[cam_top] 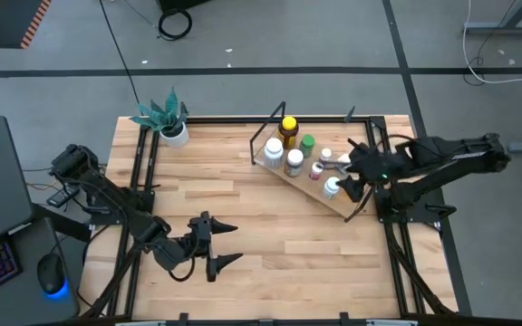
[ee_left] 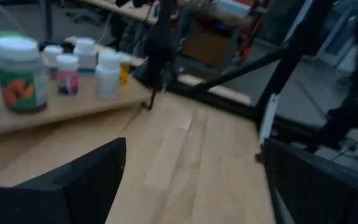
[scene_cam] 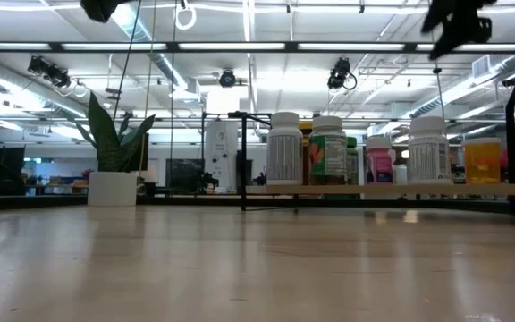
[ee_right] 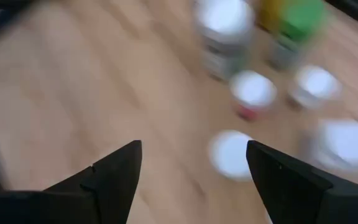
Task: Pick and place medicine bottles onto shelf by color
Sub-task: Return to Home Position
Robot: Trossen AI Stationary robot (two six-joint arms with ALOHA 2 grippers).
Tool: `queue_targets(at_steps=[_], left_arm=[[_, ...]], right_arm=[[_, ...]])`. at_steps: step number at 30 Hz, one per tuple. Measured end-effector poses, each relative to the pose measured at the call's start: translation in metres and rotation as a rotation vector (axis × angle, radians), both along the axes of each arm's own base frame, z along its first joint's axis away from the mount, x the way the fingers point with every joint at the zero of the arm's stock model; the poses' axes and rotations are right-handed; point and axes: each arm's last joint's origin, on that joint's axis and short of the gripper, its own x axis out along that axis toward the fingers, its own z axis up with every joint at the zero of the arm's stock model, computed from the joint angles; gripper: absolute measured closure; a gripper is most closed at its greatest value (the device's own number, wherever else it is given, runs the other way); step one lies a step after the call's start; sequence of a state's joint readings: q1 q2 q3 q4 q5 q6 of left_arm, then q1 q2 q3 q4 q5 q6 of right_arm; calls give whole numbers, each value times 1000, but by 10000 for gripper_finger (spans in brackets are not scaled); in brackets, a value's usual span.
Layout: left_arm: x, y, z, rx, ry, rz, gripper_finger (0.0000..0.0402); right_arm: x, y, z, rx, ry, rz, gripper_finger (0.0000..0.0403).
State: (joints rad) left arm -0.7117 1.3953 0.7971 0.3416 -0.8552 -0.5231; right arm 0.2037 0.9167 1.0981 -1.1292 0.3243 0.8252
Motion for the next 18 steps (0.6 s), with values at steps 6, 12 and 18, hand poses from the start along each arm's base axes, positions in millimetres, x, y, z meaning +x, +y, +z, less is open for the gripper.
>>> queue_targets(at_steps=[6,12,18], left_arm=[[-18,9,29,23,-48,-44,33],[-56,27,64,106,-96,37,86],[-82,47,54,149,-91,6,186]], right_arm=[[-1,38,12,-128,-194,167,113],[-26,68,1,-381,-382,136,143],[-43,81,-33,-393,-468,212,182]])
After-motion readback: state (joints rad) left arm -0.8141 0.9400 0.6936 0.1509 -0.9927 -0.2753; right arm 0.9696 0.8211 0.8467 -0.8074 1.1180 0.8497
